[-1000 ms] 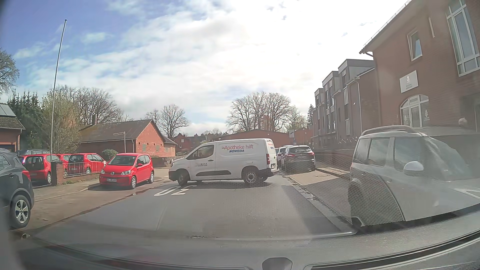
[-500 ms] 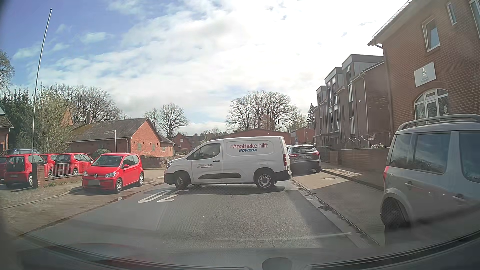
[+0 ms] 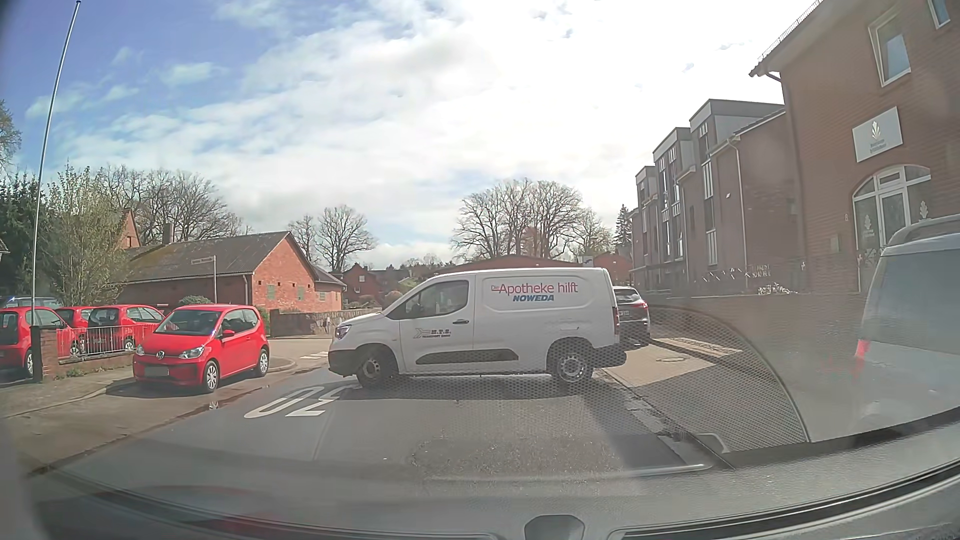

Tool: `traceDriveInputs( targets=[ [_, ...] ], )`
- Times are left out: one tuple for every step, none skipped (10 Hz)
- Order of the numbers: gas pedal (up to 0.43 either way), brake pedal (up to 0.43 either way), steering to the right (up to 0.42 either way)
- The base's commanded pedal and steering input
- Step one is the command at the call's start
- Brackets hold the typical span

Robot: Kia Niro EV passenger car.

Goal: Follow the waypoints while adhering to traffic rules and regulations

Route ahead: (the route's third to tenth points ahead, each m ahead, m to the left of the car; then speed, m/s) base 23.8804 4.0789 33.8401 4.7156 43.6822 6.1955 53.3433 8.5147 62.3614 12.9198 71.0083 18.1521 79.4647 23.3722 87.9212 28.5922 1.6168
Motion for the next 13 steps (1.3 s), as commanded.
traceDriveInputs(
  targets=[
    [0.000, 0.299, 0.002],
    [0.000, 0.299, 0.001],
    [0.000, 0.299, 0.001],
    [0.000, 0.293, 0.002],
    [0.000, 0.293, 0.001],
    [0.000, 0.287, 0.001],
    [0.000, 0.268, 0.002],
    [0.000, 0.244, 0.002],
    [0.000, 0.226, 0.002],
    [0.000, 0.189, 0.003],
    [0.000, 0.159, 0.003],
    [0.000, 0.134, 0.003],
    [0.000, 0.067, 0.006]
  ],
)
